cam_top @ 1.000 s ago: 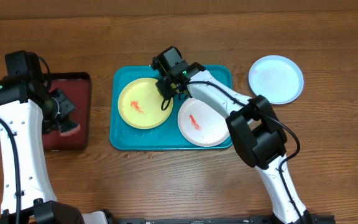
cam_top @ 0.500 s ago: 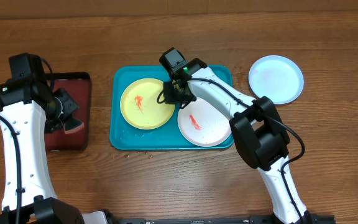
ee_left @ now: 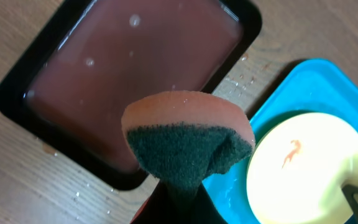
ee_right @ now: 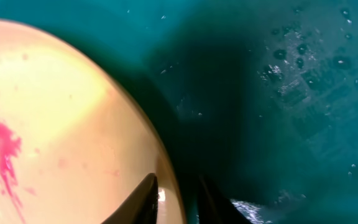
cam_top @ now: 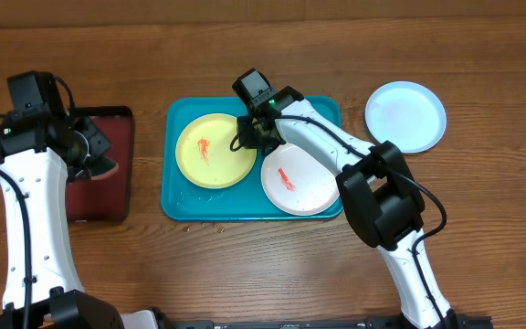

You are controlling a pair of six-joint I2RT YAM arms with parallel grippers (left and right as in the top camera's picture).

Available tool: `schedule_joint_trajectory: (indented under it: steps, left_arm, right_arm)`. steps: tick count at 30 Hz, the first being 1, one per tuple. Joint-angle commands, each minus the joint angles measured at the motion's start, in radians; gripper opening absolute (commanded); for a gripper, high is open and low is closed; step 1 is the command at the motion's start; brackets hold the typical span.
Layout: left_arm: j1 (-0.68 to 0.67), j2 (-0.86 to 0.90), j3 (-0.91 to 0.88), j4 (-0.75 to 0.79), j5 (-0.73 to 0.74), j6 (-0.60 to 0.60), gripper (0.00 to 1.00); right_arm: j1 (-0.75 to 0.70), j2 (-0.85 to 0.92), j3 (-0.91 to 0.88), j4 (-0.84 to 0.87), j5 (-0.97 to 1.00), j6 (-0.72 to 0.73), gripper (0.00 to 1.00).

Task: Clean dirty plates on tray and stack at the side
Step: 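Dip and rub the sponge in the water tray with the left gripper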

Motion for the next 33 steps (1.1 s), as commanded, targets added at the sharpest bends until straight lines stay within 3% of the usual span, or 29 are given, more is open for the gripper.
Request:
schedule_joint_trajectory:
  steps: [1, 3, 20, 33]
  left_arm:
    - [0.006, 0.021, 0.000, 0.038, -0.009, -0.014, 0.04]
    - [0.008, 0.047, 0.000, 0.057, -0.023, -0.013, 0.04]
    - [0.150, 0.374, 0.000, 0.219, 0.010, -0.001, 0.04]
    - [0.166, 0.556, 0.000, 0.298, 0.113, 0.106, 0.04]
  right_arm:
    - [0.000, 0.039, -0.028, -0.021, 0.027, -0.009, 0.11]
    - [0.001, 0.039, -0.028, -0.028, 0.026, -0.009, 0.04]
    - [0.001, 0.039, -0.028, -0.001, -0.019, -0.010, 0.04]
    - [0.001, 0.039, -0.028, 0.014, -0.043, -0.010, 0.04]
